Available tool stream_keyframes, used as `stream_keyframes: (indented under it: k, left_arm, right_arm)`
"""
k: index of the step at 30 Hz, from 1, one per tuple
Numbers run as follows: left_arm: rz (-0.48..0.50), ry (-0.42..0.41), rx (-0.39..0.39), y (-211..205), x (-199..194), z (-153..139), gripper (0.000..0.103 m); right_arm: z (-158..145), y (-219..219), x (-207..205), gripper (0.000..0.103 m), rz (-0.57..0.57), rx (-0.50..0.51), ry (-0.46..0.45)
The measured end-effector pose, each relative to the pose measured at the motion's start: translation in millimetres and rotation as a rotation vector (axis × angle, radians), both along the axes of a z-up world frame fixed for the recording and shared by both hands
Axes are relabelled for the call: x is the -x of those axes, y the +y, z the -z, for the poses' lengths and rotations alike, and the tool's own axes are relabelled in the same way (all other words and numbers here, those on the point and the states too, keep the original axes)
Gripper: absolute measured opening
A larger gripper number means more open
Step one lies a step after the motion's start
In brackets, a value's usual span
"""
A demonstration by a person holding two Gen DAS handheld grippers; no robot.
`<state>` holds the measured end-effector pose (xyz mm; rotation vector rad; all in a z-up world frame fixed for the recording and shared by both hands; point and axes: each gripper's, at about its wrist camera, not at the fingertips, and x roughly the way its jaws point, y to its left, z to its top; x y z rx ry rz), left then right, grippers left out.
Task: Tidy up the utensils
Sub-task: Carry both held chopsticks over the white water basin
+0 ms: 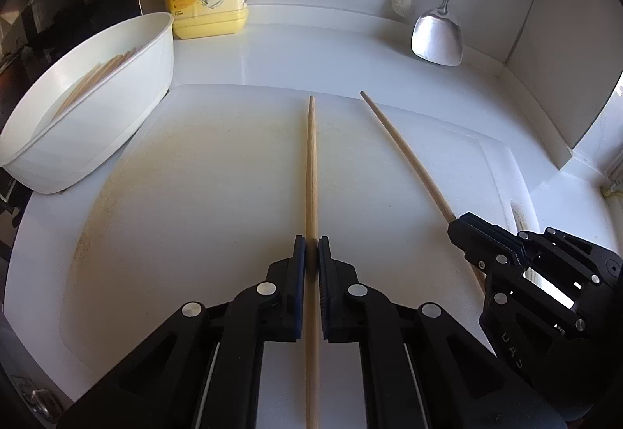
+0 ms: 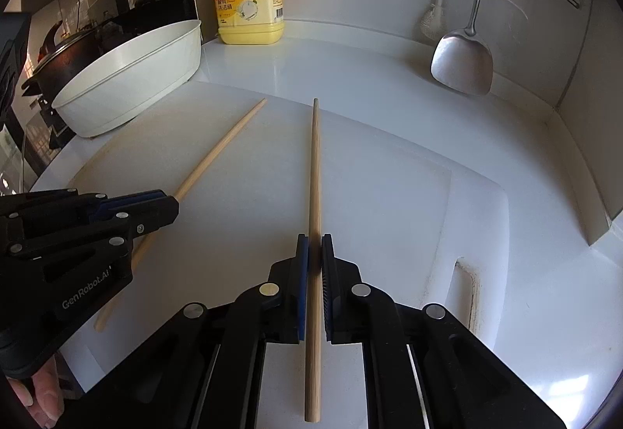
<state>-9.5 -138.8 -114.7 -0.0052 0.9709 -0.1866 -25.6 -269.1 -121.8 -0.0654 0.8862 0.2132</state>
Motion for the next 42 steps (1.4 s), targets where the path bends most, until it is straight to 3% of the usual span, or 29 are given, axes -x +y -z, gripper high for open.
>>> stream_keyframes:
  k: [5, 13, 19, 24, 33, 42]
  left_arm:
    - [0.014, 0.035, 0.045, 8, 2, -8, 0.007]
    - [0.028, -0.006, 0.072, 37, 5, -66, 0.007]
    - [-0.023, -0.067, 0.074, 99, -3, -118, 0.007]
    - [-0.097, -0.111, 0.054, 171, -26, -142, 0.007]
    - [-0.126, -0.069, 0.036, 287, -101, -132, 0.007]
    - [-0.063, 0.063, 0.04, 317, -161, -86, 0.007]
  right_arm:
    - [-4, -8, 5, 0.006, 0.075, -0.086, 0.015]
    - [-49, 4, 17, 0.006, 0.124, -0.154, -0.023]
    - [-101, 51, 6, 0.006, 0.074, -0.197, -0.077]
    - [-131, 115, -25, 0.006, 0.008, -0.222, -0.118]
    - [-131, 228, -108, 0.006, 0.002, -0.245, -0.077]
    - [-91, 279, -162, 0.006, 0.074, -0.241, 0.064]
